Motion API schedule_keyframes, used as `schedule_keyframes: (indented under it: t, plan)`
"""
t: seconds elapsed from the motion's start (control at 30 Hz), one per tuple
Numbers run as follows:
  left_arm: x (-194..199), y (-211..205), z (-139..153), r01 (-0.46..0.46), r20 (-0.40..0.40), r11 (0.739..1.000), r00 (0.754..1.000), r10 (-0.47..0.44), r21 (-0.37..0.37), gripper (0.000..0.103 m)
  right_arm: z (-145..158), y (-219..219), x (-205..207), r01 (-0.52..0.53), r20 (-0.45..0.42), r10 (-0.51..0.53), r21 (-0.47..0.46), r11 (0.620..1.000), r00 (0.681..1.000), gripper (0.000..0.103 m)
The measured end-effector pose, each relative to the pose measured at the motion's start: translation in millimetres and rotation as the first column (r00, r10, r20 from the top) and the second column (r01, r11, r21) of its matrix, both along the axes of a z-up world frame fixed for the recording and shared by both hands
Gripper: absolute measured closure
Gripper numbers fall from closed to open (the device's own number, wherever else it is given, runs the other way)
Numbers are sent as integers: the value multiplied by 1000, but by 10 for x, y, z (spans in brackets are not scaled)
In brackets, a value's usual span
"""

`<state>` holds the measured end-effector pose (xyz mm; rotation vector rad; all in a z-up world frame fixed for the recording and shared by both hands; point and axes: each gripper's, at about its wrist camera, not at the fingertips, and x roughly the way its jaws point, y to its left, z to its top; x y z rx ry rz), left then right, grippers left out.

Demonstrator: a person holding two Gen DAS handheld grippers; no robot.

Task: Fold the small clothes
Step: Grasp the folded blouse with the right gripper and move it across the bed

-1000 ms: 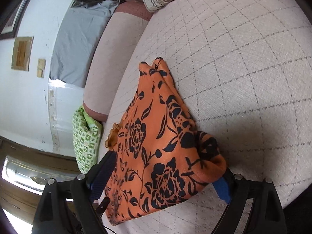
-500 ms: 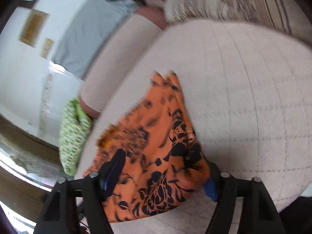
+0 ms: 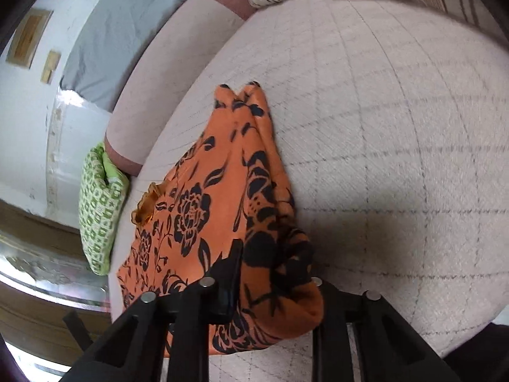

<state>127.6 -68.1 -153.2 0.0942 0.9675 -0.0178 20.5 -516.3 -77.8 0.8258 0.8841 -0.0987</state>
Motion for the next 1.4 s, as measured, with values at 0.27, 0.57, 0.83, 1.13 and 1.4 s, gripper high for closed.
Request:
schedule_keyframes:
  t: [0.27, 0.57, 0.83, 1.13, 1.4]
  plan:
    - [-570, 1197, 437, -236, 154, 932, 946, 285, -275, 8, 1230, 1183, 317, -204, 227, 270, -275, 940, 936, 89]
    - [-986, 2534, 197, -529, 109, 748, 783, 612, -400, 9, 517, 3561, 925, -625, 65, 677, -329, 708, 733, 90]
    - [-974, 2504, 189, -479, 138, 771, 806, 576, -419, 9, 124, 3837, 1103, -701, -23, 716, -233, 674, 697, 90]
    - [-1071, 2573, 218, -470, 139, 755, 801, 583, -457, 9, 831, 3805, 1144, -649, 206, 664, -147, 747, 719, 90]
    - [-1059, 2471, 236, -447, 159, 786, 818, 552, -427, 9, -122, 4160, 1080, -728, -7, 737, -156, 667, 676, 84]
